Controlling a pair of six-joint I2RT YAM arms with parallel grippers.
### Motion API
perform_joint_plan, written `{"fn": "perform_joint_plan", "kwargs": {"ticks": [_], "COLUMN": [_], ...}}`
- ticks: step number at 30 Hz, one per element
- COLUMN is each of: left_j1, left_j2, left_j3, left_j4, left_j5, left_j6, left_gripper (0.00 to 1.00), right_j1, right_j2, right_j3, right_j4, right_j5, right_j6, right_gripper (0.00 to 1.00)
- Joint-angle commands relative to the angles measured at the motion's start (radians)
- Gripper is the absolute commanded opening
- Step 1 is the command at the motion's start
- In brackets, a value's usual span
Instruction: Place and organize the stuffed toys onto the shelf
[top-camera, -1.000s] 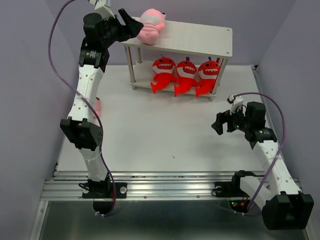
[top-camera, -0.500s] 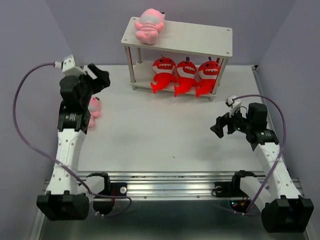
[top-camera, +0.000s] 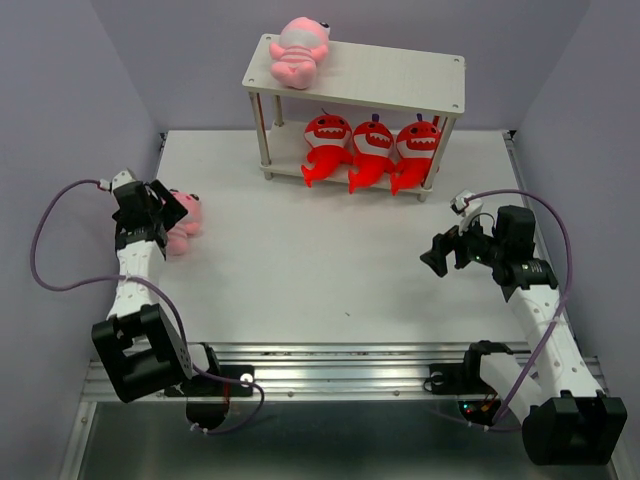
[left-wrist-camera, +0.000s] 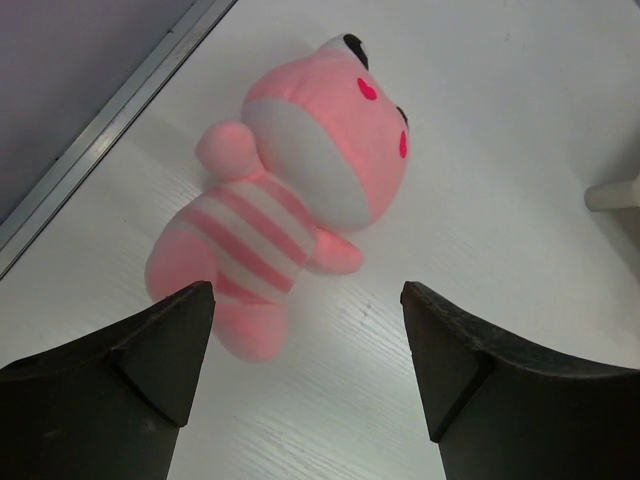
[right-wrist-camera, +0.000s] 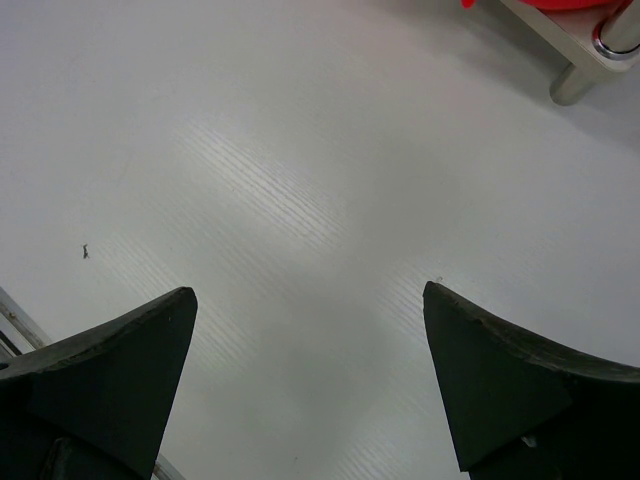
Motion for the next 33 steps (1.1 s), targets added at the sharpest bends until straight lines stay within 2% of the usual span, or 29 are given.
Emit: {"fn": "perform_joint_plan", "kwargs": {"ticks": [1,6,11,14,18,19,20,21,23,33], "left_j1": [0.040,0.080,0.089,0.089,0.089,0.089,0.089,0.090,0.091,0.062], "left_j2": [0.043,0.154,0.335,0.408,0.430,0.430,0.432,0.432,0.432,0.361], "left_j3": [0.020,0.059,0.122,0.156,0.132,0.114,0.106,0.094,0.089,0.035], "left_j4": [0.058,0.064,0.053,0.034,0.061,0.070,0.070,0.070,0.098,0.158], "left_j5": [0.010,0.016,0.096,0.162,0.211,0.231,0.239,0.246,0.272,0.524], "left_j6": [0.059,0.085,0.105,0.125,0.130,0.133,0.133,0.135,0.139,0.119], "left_gripper": [0.86,0.83,0.72,0.59,0.41,0.28,0.24,0.11,0.01,0.00], "right_j1": [-0.007,-0.007,-0.007,-0.007,-0.007,-0.007,-0.007,-0.007,-0.007,-0.007], "right_j2": [-0.016,-0.016,-0.017,-0.020,-0.024,-0.024,-0.024,-0.024,-0.025,-0.051], "right_j3": [0.005,0.005,0.005,0.004,0.002,0.002,0.002,0.002,0.001,-0.007], "right_j4": [0.002,0.002,0.000,-0.001,0.000,-0.001,-0.001,-0.001,-0.001,-0.007], "right_j5": [-0.017,-0.022,-0.017,-0.013,-0.011,-0.010,-0.010,-0.008,-0.008,-0.025], "right_j6": [-0.015,-0.017,-0.017,-0.017,-0.019,-0.019,-0.020,-0.020,-0.020,-0.031], "right_gripper": [1.00,1.00,1.00,1.00,1.00,1.00,1.00,1.00,1.00,1.00]}}
